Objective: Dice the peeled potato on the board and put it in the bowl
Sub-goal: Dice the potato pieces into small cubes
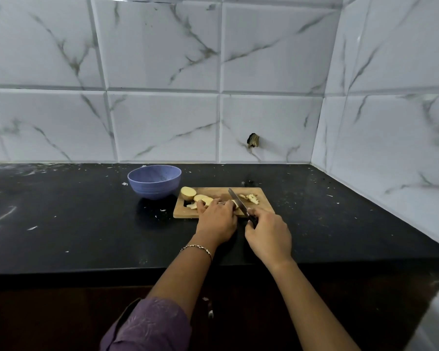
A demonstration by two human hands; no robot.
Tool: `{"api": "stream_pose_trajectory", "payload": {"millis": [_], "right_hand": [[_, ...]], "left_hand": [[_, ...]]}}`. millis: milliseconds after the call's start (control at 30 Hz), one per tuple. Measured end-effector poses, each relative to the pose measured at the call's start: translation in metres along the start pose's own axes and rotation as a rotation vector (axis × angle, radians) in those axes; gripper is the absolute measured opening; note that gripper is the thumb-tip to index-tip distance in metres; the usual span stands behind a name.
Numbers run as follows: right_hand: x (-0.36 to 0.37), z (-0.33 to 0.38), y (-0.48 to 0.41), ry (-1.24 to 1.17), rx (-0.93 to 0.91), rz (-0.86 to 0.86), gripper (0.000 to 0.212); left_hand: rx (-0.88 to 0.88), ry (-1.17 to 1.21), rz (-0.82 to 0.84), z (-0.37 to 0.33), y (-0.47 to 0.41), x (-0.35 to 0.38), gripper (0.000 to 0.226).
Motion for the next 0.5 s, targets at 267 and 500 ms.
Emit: {"api": "stream_pose_trajectory", "payload": {"millis": [267, 500], "right_hand": [[0.005, 0.015, -0.002, 0.179, -0.102, 0.019, 0.014], [0.003, 0.016, -0.014, 0.218, -0.129, 0.106, 0.015]], "left_hand": [[0.009, 0.0, 0.017, -0.001, -0.001, 0.002, 0.026], [0.033, -0.016, 0.013, -0.003, -0.001, 0.001, 0.027]]}}
Point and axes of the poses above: each hand's wrist, its own y-axis away from the middle knuckle, its own x-axis out of the palm, z = x × y, the point moved 8 cm from there along -y, towards the middle knuckle, and after that the axes turned 10 degrees about z, right-handed, at the moved point
